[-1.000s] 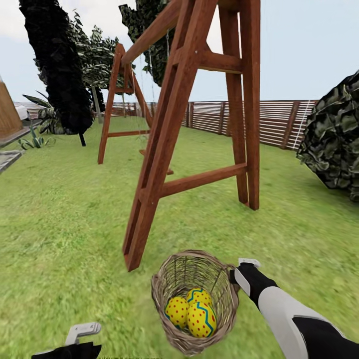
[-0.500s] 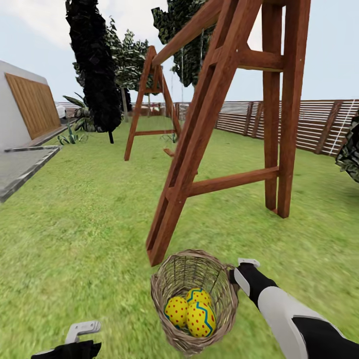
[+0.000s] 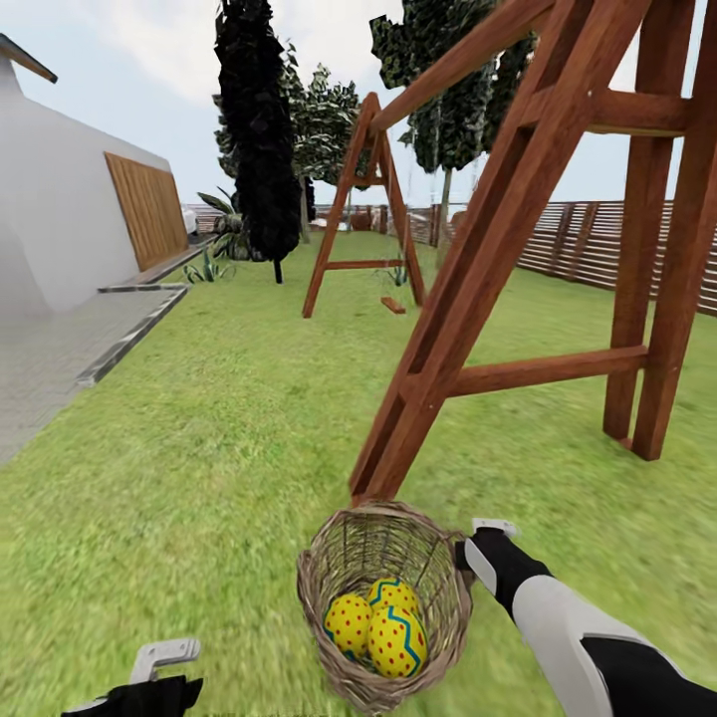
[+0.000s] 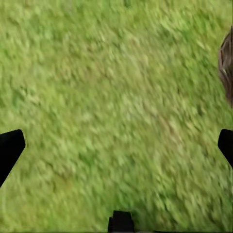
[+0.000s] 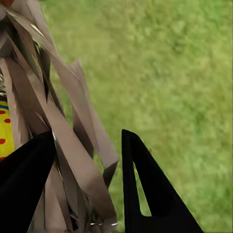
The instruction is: Take the three Easter eggs out of the wicker basket on the lawn in the garden, then place them on the lawn next to a single tree (choose any tree) so that all three eggs are next to the same tree and none are left in the basket.
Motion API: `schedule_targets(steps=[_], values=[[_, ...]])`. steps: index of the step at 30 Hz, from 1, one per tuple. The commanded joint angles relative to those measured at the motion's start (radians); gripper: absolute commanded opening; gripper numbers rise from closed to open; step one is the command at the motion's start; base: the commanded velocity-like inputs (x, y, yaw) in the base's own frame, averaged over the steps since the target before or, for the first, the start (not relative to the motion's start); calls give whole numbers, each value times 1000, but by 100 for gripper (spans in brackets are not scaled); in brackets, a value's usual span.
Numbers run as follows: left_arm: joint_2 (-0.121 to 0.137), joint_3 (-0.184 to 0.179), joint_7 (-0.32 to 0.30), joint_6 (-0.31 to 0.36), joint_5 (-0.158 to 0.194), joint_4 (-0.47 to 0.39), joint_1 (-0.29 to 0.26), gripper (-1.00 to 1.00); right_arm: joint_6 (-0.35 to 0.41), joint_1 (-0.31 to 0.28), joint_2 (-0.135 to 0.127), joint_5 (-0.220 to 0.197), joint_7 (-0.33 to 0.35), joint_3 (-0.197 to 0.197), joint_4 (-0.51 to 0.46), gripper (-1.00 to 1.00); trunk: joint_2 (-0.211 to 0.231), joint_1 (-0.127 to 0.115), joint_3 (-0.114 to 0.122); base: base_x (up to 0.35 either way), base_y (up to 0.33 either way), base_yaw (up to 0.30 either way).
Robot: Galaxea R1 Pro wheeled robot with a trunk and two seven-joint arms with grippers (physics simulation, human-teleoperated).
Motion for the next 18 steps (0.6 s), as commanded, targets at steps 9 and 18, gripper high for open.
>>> schedule_targets(steps=[9,18], values=[[-2,5,-1,-132,9,160,6,100,-87,32,5,-6,-3,7,3,-100,-1,0,-1,0,287,290],[0,6,-2,-317,8,351,6,100,-97,57,28,-6,-4,9,6,-100,-1,0,-1,25,288,290]])
